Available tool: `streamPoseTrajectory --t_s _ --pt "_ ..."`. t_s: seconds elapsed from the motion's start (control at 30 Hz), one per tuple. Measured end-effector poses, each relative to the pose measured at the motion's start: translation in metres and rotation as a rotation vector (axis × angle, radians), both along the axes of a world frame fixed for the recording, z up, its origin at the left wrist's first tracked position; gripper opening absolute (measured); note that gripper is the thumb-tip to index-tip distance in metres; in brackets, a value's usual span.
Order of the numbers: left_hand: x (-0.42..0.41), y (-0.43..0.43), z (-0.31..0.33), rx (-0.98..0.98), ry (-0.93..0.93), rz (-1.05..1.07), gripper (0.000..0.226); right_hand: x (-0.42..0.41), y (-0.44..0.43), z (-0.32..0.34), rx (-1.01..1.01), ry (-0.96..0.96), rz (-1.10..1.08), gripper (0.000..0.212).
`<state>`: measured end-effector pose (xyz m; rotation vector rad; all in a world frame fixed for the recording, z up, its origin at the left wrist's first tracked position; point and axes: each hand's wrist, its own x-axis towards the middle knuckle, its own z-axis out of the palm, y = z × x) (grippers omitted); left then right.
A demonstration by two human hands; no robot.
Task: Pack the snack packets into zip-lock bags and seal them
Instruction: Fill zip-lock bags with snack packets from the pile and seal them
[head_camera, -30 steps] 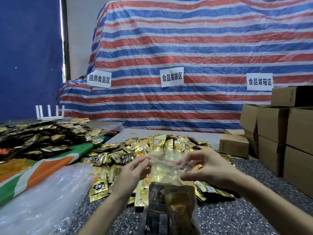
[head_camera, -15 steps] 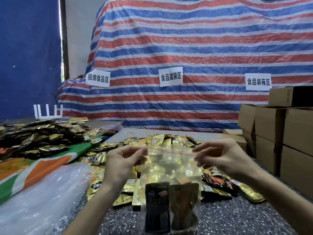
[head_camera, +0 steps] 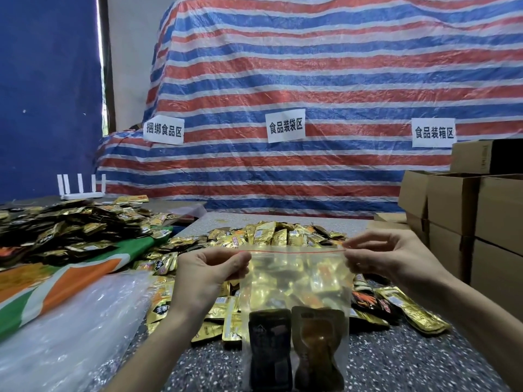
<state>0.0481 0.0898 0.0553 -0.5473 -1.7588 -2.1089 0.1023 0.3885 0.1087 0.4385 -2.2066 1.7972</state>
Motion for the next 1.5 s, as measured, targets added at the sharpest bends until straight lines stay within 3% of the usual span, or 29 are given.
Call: streamPoseTrajectory --t_s 0.13,0.23,0.37,0.53,0.67,0.77,0.83,1.07,1.23,1.5 --pt "-0.002 0.002 0.000 -0.030 0.026 0.027 0.016 -0.001 -0.006 0.002 -0.112 -0.037 -0.030 0.039" --pt "0.000 0.005 -0.001 -0.130 0.089 0.052 0.013 -0.001 -0.014 -0.001 -0.059 -0.049 -0.043 0.034" --pt "-0.001 0.010 -0.001 -0.199 0.119 0.072 0.007 -0.003 -0.025 0.000 0.274 0.000 -0.140 0.023" --pt "0.002 0.010 0.002 -0.233 0.142 0.024 0.014 -0.002 -0.062 0.024 0.776 0.349 -0.147 0.061" --pt "0.005 0.010 0.003 -0.260 0.176 0.015 0.012 -0.020 -0.103 0.035 1.023 0.340 0.017 0.042" --pt "0.005 0.001 0.006 -0.267 0.194 0.024 0.010 -0.030 -0.112 0.038 0.988 0.263 0.122 0.018" --pt "0.006 -0.005 0.008 -0.277 0.200 0.026 0.010 -0.033 -0.114 0.038 0.939 0.233 0.162 0.012" --pt "0.009 -0.010 0.012 -0.302 0.190 0.043 0.013 -0.034 -0.121 0.036 0.973 0.305 0.132 0.003" --pt "0.010 -0.009 0.017 -0.391 0.190 0.008 0.009 -0.033 -0.123 0.034 0.952 0.379 0.063 0.012" --pt "0.021 0.002 0.012 -0.368 0.253 0.126 0.018 -0.028 -0.106 0.024 0.823 0.261 0.077 0.007"
